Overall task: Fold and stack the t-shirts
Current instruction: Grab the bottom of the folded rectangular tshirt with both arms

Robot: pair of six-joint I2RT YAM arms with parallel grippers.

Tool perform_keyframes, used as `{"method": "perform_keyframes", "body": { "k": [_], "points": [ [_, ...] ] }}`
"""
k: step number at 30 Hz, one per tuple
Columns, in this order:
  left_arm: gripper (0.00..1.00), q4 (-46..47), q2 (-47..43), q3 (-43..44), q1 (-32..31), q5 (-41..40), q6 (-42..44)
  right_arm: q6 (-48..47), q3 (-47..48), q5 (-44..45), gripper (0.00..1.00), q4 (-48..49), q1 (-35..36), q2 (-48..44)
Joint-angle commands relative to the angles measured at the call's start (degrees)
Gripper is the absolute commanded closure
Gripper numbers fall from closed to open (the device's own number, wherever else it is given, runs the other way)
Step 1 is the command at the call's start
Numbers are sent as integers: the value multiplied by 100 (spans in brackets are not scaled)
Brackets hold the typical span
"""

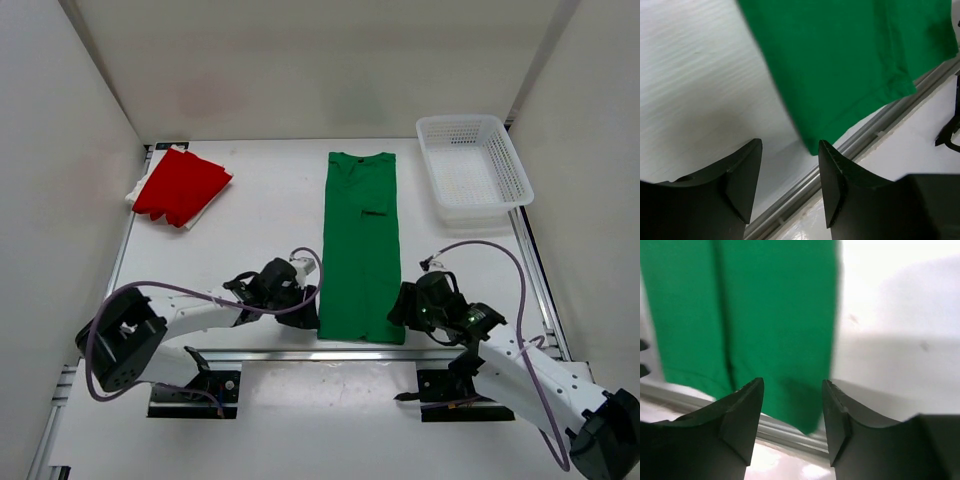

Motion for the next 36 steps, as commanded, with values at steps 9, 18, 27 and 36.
{"method": "perform_keyframes", "body": {
  "k": [9, 18, 27, 36],
  "points": [
    [47, 250, 647, 261, -608, 21, -218, 1954, 502, 1423, 60, -2225, 1036, -85],
    [79, 426, 719, 173, -609, 162, -315, 1225, -403, -296, 72, -592, 44, -322],
    [100, -38, 0, -117, -643, 320, -622, 1391, -343, -731, 100, -466, 447, -375],
    [100, -822, -902, 988, 787, 373, -518, -424, 922, -1386, 100, 49, -1270, 493]
  ]
}}
